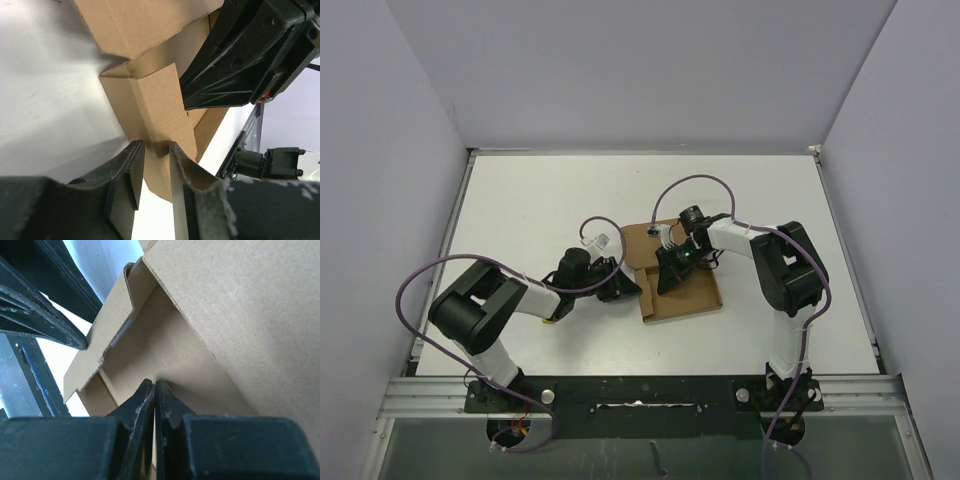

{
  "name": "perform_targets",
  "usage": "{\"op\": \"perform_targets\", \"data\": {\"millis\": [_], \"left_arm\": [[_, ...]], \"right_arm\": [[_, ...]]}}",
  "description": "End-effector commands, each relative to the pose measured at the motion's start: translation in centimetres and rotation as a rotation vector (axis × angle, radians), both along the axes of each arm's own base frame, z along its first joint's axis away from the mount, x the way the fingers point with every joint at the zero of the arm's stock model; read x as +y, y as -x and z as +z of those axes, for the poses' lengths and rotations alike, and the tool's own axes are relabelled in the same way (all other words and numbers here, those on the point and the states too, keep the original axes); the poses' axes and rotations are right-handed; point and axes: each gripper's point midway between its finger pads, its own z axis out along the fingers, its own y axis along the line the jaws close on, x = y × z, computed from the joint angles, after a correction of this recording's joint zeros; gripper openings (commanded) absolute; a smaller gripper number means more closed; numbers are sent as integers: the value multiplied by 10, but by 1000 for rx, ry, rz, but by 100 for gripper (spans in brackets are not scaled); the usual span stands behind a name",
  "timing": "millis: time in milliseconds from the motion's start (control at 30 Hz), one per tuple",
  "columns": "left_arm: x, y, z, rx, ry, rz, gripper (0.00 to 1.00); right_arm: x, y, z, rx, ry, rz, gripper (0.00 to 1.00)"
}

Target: Fold the paper box

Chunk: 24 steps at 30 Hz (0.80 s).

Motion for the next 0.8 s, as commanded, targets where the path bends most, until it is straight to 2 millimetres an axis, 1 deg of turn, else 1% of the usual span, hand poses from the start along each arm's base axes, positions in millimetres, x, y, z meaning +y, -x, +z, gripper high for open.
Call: {"op": "perform_targets", "data": {"millis": [0,100,200,400,533,667,767], "left_arm": [[-9,-5,2,-27,-44,-26,27],[-9,-3,0,-17,-80,-26,30],[-8,-1,-2,1,-119,-13,31],[0,3,-13,51,-265,36,36],[6,2,-13,59,-339,59,37],[9,3,-14,63,-410,63,36],[12,3,-15,69,-453,66,34]], "right_arm": [[-1,-2,-10,-4,31,7,0],[-1,-2,-10,-4,31,8,0],[-1,-2,-9,-1,30,7,0],[-1,-2,-10,-1,28,6,0],[0,-2,-7,-4,22,9,0],[3,-3,3,-20,1,16,0],[5,-6,17,-53,-26,19,1]]}}
